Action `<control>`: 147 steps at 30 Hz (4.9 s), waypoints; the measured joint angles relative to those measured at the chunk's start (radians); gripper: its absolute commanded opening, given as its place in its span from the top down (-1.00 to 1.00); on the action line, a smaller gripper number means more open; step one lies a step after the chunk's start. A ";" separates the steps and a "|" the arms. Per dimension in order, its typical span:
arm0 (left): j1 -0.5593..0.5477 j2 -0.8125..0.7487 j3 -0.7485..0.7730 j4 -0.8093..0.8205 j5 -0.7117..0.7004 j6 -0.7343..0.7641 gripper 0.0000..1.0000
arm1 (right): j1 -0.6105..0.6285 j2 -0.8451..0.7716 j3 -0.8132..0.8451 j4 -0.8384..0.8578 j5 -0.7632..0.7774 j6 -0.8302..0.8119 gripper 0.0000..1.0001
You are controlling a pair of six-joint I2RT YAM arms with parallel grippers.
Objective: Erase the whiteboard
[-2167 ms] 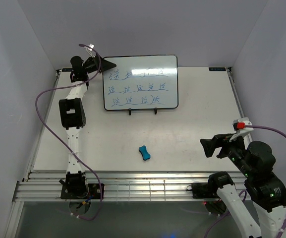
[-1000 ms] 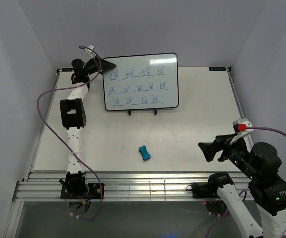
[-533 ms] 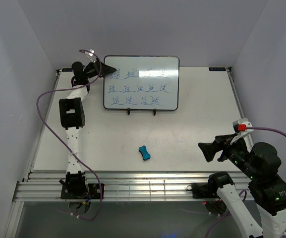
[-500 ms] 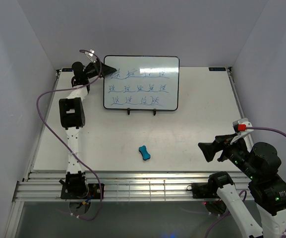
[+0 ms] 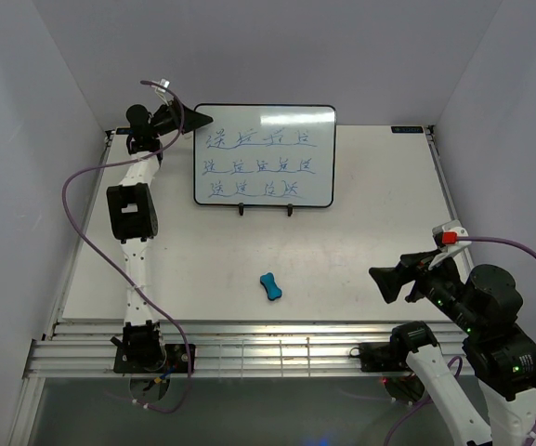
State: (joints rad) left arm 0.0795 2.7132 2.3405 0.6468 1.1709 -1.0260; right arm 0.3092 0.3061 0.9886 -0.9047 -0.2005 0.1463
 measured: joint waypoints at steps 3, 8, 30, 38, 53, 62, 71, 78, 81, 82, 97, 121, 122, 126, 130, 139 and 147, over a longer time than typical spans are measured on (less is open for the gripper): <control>0.002 0.000 0.000 -0.003 0.000 -0.005 -0.22 | 0.000 0.000 -0.002 0.002 -0.004 0.000 -0.80; 0.003 0.002 0.005 -0.010 -0.003 -0.011 -0.11 | 0.000 0.000 -0.002 0.002 -0.005 0.000 -0.80; -0.010 0.066 0.052 0.006 -0.016 -0.031 0.31 | 0.000 0.039 -0.002 0.002 0.022 -0.051 -0.80; -0.019 0.066 0.067 0.031 -0.015 -0.172 1.00 | 0.000 0.049 -0.003 0.010 0.022 -0.050 -0.80; -0.014 0.054 0.000 0.206 -0.028 -0.247 1.00 | 0.000 0.049 -0.003 0.016 0.022 -0.047 -0.80; -0.012 0.031 -0.063 0.394 -0.047 -0.320 1.00 | 0.000 0.049 -0.003 0.018 0.022 -0.045 -0.80; -0.009 0.022 -0.139 0.557 -0.109 -0.414 1.00 | 0.000 0.036 -0.003 0.025 0.021 -0.045 -0.80; -0.010 0.015 -0.153 0.612 -0.174 -0.462 1.00 | 0.000 0.023 -0.003 0.025 0.018 -0.039 -0.80; -0.011 0.008 -0.151 0.619 -0.180 -0.467 1.00 | 0.000 0.015 -0.003 0.025 0.017 -0.028 -0.80; -0.012 0.008 -0.147 0.620 -0.180 -0.467 1.00 | 0.000 0.012 -0.003 0.025 0.015 -0.024 -0.80; -0.066 -0.040 -0.099 0.626 -0.181 -0.429 1.00 | 0.000 -0.008 -0.003 0.025 -0.004 0.003 -0.80; -0.158 -0.785 -0.658 0.440 -0.201 -0.291 1.00 | 0.000 -0.014 0.037 0.037 0.000 0.006 -0.80; -0.153 -0.840 -0.731 0.412 -0.204 -0.267 1.00 | 0.000 -0.012 0.037 0.035 -0.001 0.008 -0.80; -0.120 -1.108 -1.044 0.280 -0.229 -0.141 1.00 | 0.000 0.005 0.029 0.032 -0.029 0.011 -0.80; -0.035 -1.340 -1.267 0.203 -0.219 -0.088 1.00 | 0.000 0.037 -0.024 0.043 -0.159 0.005 -0.83; 0.192 -1.696 -1.570 -0.038 -0.171 0.013 1.00 | 0.000 0.161 -0.238 0.106 -0.380 0.044 -0.82; 0.200 -1.796 -1.540 -0.285 -0.177 0.085 1.00 | 0.066 0.318 -0.281 0.225 -0.284 0.099 -0.84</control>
State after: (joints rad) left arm 0.2794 0.9169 0.8001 0.3622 0.9939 -0.9413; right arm 0.3756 0.6243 0.7078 -0.6796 -0.4843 0.2455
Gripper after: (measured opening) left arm 0.179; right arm 0.904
